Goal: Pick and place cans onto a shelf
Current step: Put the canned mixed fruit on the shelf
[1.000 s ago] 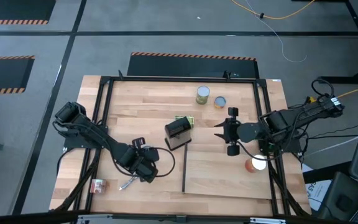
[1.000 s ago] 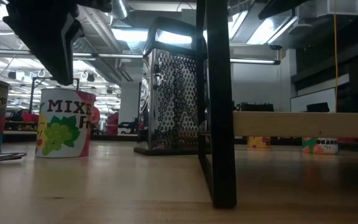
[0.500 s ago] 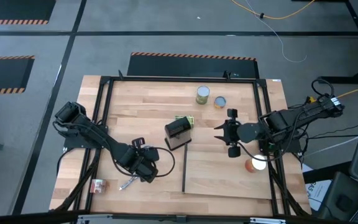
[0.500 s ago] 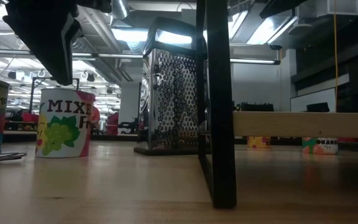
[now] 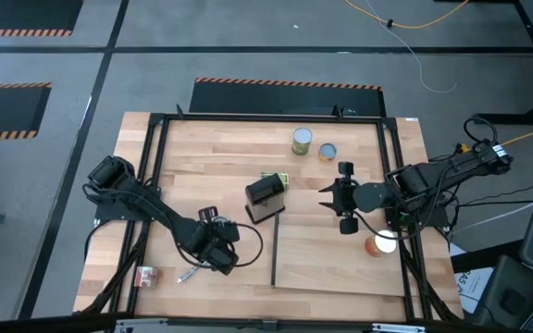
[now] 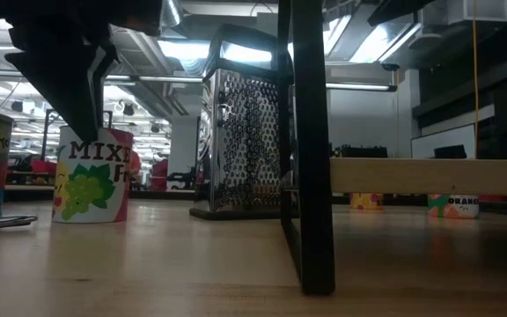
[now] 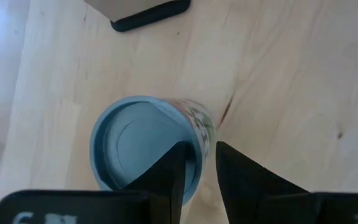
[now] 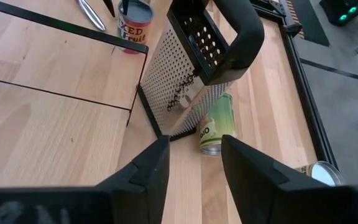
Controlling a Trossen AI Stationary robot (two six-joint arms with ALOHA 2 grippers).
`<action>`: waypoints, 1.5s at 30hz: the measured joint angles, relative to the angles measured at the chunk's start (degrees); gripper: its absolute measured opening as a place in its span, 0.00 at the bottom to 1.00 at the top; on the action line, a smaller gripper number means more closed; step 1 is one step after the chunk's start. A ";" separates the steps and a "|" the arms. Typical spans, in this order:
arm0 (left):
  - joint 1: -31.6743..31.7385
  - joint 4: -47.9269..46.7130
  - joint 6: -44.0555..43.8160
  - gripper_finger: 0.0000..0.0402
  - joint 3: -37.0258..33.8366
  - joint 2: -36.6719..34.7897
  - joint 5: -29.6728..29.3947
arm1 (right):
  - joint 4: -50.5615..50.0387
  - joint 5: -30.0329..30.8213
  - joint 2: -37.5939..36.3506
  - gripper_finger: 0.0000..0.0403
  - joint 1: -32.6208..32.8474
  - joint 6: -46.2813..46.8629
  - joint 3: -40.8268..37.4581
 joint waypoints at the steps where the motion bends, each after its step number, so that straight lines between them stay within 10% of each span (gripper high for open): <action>1: -0.02 0.00 0.00 0.20 0.00 0.00 0.00 | 0.00 0.00 0.00 0.37 0.00 0.00 0.00; 23: 0.17 -1.70 6.05 0.01 2.30 -0.50 -0.07 | 1.12 0.00 0.00 0.37 0.00 -0.28 0.02; 45: 2.70 -11.63 37.24 0.01 40.51 -1.05 7.27 | 6.93 -8.93 0.00 0.37 0.04 -7.70 0.06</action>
